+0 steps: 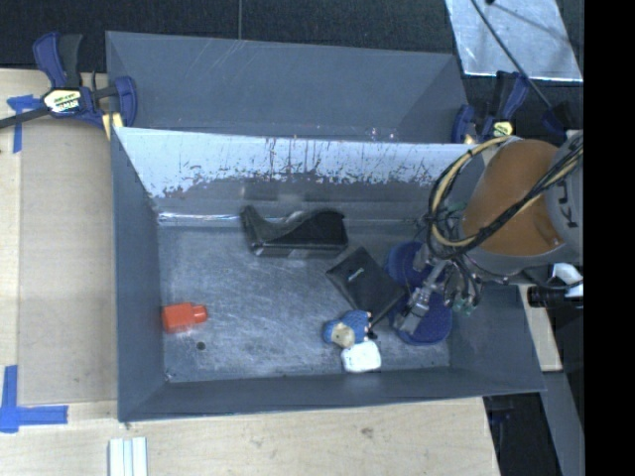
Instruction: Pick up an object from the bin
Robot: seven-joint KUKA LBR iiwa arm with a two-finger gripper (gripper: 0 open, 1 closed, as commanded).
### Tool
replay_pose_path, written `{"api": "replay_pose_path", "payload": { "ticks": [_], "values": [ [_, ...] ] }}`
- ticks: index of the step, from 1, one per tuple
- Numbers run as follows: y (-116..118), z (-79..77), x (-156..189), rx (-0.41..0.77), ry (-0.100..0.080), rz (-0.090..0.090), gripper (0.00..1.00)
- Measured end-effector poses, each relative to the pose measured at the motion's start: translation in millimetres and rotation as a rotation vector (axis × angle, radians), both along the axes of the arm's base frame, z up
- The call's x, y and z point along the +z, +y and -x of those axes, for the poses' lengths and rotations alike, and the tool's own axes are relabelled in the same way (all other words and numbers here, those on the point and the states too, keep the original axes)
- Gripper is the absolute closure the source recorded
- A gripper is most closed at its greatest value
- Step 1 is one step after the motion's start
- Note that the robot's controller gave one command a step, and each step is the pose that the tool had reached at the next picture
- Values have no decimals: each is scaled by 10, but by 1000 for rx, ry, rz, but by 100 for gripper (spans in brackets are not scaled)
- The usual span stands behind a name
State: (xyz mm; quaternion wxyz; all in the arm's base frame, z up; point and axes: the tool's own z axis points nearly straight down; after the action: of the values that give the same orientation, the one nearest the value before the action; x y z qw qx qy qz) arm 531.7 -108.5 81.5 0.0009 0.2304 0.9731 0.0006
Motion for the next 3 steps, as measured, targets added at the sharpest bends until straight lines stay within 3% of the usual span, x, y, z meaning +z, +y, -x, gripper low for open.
{"api": "replay_pose_path", "payload": {
  "ticks": [1,2,3],
  "values": [
    [270,-532,-88,-93,-4,4,0],
    [1301,-699,-102,-95,-4,1,0],
    [1246,-687,-111,-100,1,4,100]
  ]
}}
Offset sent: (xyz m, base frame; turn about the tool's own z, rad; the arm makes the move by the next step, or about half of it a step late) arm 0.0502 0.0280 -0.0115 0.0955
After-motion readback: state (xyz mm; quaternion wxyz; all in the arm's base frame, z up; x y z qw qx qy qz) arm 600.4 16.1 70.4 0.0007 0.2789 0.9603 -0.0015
